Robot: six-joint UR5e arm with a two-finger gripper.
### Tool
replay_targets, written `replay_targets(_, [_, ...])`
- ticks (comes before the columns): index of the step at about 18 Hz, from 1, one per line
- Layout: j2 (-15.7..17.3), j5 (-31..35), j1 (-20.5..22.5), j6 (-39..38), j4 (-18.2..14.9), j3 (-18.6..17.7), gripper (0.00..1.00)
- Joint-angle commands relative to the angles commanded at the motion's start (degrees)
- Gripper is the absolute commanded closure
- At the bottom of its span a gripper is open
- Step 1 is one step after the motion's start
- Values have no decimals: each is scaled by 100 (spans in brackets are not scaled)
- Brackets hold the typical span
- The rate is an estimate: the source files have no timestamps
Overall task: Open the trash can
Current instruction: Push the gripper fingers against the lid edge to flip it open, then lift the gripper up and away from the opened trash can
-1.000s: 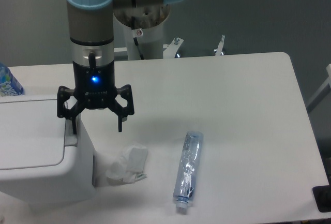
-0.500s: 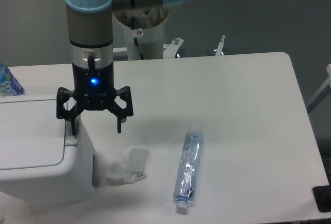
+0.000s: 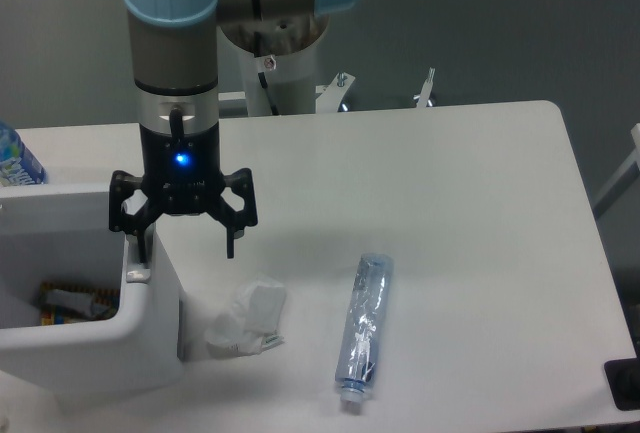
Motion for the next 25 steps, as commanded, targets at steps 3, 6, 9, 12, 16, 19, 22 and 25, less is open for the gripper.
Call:
replay_targets(3, [53, 26, 9, 0, 0, 131, 0])
replay_targets(6, [44, 88, 166, 35, -9, 439, 0])
replay_targets(9, [131, 88, 535, 70, -17, 632, 0])
replay_targets(12, [333, 79, 1000, 131, -61, 659, 0])
replay_targets(16, [606, 88, 1476, 1157, -236, 615, 0])
replay_targets(19, [747, 394, 1626, 2106, -745, 598, 0])
replay_targets(22, [791, 1271, 1652, 3406, -1150, 466, 0])
replay_targets(25, [922, 1827, 1731, 4383, -1431, 299, 0])
